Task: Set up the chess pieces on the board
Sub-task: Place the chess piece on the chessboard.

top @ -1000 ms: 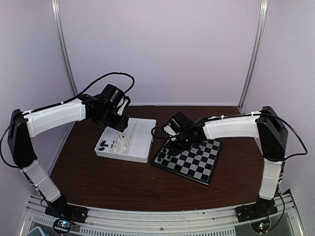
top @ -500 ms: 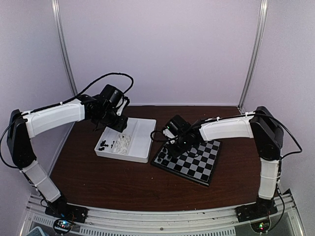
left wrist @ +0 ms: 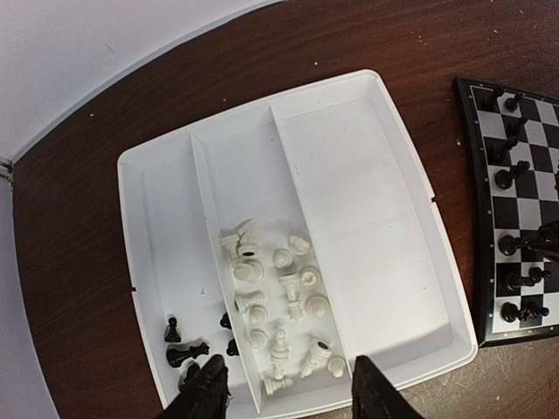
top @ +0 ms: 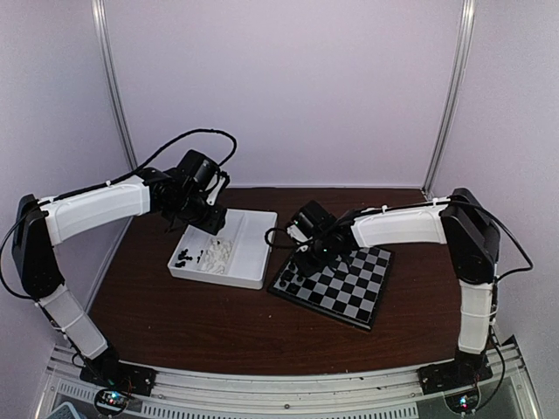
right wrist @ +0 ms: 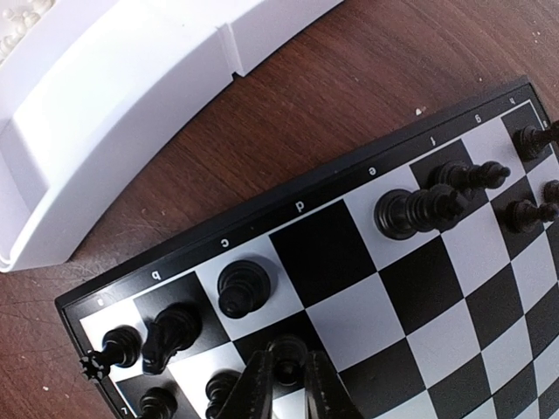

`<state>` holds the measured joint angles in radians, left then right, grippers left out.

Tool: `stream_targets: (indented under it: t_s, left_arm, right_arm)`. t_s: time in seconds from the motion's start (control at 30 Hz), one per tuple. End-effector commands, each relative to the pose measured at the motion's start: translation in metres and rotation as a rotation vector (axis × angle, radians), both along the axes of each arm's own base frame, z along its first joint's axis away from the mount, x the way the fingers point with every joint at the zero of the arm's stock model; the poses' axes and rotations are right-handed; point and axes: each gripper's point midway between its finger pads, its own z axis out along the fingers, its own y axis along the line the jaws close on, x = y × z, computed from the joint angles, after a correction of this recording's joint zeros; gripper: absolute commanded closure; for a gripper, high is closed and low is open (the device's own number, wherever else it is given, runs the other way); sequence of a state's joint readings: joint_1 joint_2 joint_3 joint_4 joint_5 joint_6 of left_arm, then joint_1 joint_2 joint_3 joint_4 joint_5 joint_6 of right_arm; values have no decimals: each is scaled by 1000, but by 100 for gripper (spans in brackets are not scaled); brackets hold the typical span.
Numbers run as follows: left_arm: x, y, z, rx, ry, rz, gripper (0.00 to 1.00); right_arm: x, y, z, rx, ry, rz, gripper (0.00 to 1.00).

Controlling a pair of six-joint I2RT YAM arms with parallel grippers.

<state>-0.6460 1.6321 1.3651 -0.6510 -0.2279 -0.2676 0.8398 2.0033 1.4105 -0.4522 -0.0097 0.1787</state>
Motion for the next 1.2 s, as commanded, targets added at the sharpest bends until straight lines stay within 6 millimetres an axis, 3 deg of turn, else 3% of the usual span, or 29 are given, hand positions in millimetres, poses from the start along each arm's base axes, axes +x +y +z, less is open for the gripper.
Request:
stream_targets:
  t_s: [0.0,1.17]
  left_arm:
    - [6,2,15,-33,-50,10,51]
    - [4,3,16,-37,-51,8,51]
  right_arm:
    - [9,0,1,-20,-27,-9,84]
    - [7,-6,12,-17,-36,-14,88]
